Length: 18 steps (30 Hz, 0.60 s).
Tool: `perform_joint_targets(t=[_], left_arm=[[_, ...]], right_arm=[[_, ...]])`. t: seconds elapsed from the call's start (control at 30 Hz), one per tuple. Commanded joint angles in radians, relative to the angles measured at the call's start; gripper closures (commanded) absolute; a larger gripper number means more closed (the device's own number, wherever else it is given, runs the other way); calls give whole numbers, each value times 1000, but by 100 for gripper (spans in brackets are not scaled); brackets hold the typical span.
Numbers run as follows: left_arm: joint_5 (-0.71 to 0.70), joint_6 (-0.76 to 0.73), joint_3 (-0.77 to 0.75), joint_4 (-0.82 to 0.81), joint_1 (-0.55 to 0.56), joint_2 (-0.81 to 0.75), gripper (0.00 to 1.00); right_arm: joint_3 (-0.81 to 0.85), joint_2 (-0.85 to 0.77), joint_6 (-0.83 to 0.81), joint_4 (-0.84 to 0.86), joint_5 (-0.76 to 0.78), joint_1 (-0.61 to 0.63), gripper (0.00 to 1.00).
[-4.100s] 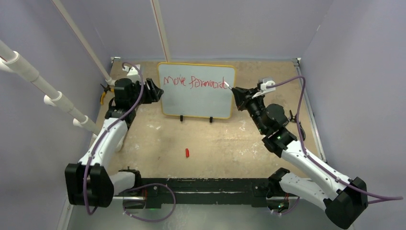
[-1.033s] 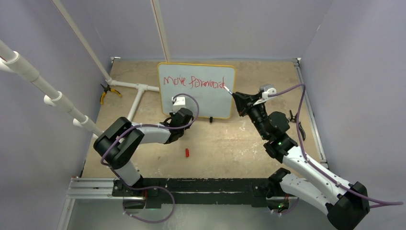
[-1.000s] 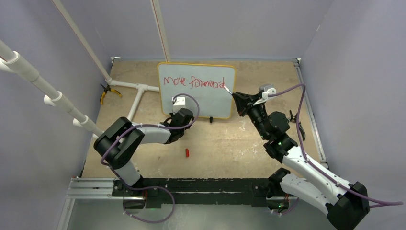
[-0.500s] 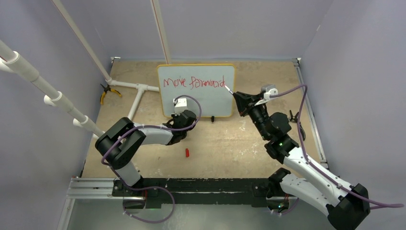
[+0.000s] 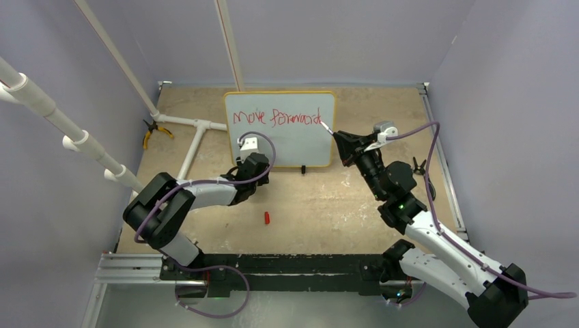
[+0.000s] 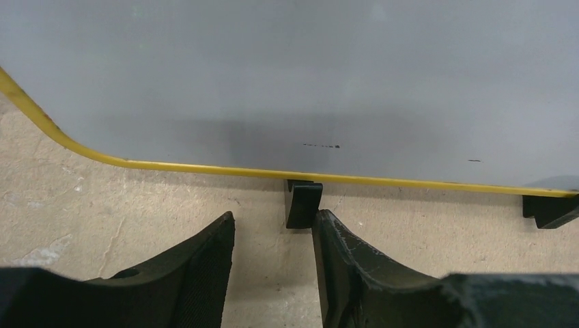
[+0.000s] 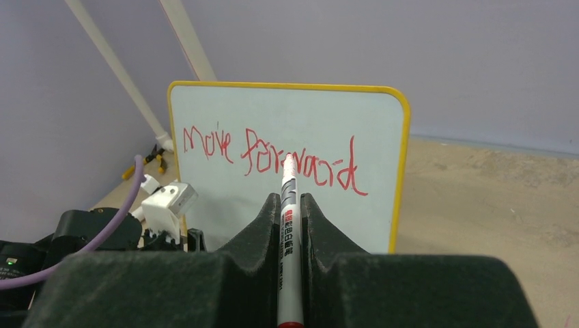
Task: Write a sentence on the whiteboard
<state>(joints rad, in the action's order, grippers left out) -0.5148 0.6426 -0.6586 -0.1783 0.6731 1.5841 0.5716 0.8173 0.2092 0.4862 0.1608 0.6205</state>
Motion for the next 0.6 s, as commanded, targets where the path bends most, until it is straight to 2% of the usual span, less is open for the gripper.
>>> perform_joint_targets(t=[0.0, 0.33, 0.43, 0.57], left_arm=[[50, -35, 6, -50, -41, 1, 54], [104, -82, -30, -125, -43, 71, 54], [103, -96, -50, -133, -44, 91, 58], [88, -115, -65, -133, -42, 105, 71]], right_arm=[[4, -6, 9, 37, -9, -5, 100], [13, 18, 10, 43, -12, -5, 100], [16, 24, 10, 43, -13, -4, 100], [23, 34, 9, 35, -11, -4, 100]])
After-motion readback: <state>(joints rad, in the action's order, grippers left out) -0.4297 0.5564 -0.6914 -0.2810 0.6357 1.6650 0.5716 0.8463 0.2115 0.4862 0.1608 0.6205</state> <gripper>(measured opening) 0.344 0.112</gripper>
